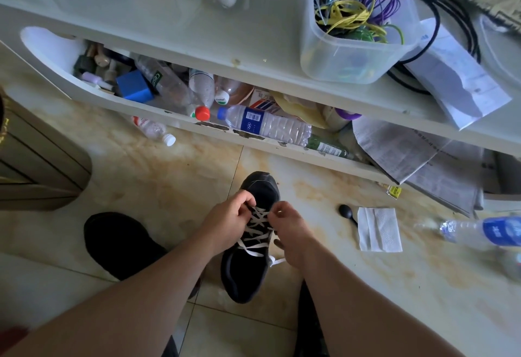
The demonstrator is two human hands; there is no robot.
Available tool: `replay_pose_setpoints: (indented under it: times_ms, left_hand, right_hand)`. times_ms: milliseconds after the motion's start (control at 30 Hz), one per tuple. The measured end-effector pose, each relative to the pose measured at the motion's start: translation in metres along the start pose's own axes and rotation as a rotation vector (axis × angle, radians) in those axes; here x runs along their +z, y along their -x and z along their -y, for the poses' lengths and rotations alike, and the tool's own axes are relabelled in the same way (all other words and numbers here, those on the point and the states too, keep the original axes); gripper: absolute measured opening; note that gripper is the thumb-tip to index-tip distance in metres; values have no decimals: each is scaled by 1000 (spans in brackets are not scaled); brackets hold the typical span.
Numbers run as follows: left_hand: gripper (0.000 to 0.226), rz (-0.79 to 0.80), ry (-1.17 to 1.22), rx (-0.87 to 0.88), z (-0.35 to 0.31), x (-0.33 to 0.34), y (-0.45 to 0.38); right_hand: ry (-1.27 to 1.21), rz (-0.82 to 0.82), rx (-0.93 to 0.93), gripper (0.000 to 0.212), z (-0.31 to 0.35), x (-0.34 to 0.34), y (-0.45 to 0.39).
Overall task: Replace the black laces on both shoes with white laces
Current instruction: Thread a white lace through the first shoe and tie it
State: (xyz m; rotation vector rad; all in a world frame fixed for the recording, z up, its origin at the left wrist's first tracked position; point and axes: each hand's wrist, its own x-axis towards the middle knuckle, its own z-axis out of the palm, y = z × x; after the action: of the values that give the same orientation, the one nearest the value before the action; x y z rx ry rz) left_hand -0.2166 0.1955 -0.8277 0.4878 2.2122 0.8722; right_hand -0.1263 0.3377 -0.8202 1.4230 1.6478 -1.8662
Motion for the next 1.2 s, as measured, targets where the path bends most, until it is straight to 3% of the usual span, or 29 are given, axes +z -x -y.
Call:
replay_pose_setpoints:
  times_ms: [100, 200, 300, 433, 567, 767, 900, 967, 1067, 1200]
  left_hand:
    - [5, 43, 111, -150, 13, 4, 4]
    - [14, 46, 80, -181, 25, 8, 7]
    - [13, -5, -5, -157, 23, 13, 6]
    - [25, -81, -165, -67, 8, 19, -2]
    - [46, 45, -444, 30, -1, 23, -10]
    - [32, 11, -833, 168, -3, 26, -13]
    - [25, 42, -801, 176, -3, 23, -8]
    - [29, 27, -635, 237, 9, 21, -3]
    - [28, -6, -360, 288, 24, 19, 8]
    - [39, -97, -252, 223, 18, 14, 7]
  right_hand:
    - [111, 57, -35, 16, -5, -3, 3]
    - [119, 8, -12, 14, -13, -5, 1]
    - [81, -100, 16, 14, -23, 0, -4]
    - [329, -179, -109, 20, -26, -1, 4]
    - [545, -175, -284, 26, -27, -2, 4]
    - [840, -139, -417, 28, -27, -2, -6]
    - [1142, -41, -364, 22, -22, 6, -10]
    - [1094, -17, -365, 22, -27, 8, -10]
    - [734, -99, -324, 20, -33, 8, -8]
    - [440, -217, -336, 19, -27, 25, 4]
